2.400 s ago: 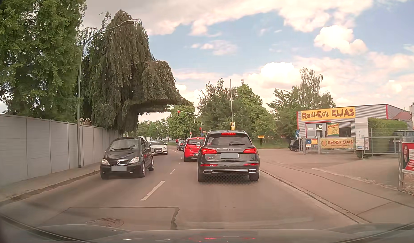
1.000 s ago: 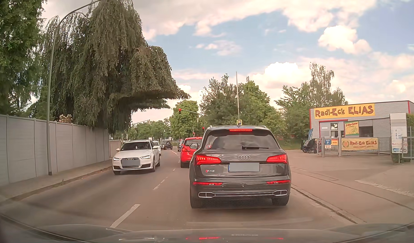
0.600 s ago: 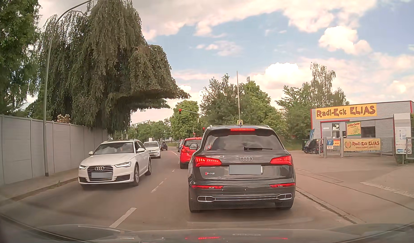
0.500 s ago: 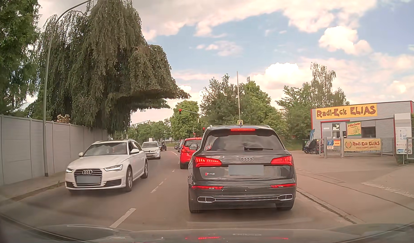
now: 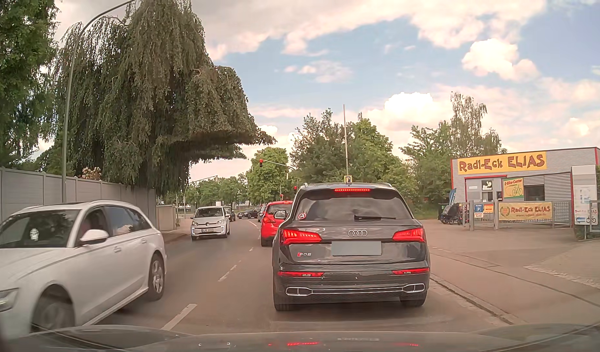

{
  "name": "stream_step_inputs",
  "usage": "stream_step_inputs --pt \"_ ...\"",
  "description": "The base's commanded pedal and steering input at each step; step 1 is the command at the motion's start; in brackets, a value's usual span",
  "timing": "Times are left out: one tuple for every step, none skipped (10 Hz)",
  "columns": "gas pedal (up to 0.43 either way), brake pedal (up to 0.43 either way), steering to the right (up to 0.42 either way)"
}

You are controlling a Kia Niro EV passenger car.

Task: Follow the waypoints while adhering to traffic rules and regulations

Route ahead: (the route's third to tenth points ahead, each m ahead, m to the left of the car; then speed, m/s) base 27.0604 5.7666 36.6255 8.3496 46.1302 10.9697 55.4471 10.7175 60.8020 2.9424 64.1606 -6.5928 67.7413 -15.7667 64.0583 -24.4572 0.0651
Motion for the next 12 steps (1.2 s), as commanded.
stream_step_inputs --pt "0.0 0.409 -0.021" --pt "0.0 0.506 -0.021" --pt "0.0 0.555 -0.022" --pt "0.0 0.604 -0.021" --pt "0.0 0.598 -0.02" --pt "0.0 0.598 -0.018" --pt "0.0 0.579 -0.018" --pt "0.0 0.537 -0.017" --pt "0.0 0.537 -0.016" --pt "0.0 0.53 -0.017" --pt "0.0 0.494 -0.017" --pt "0.0 0.488 -0.017"
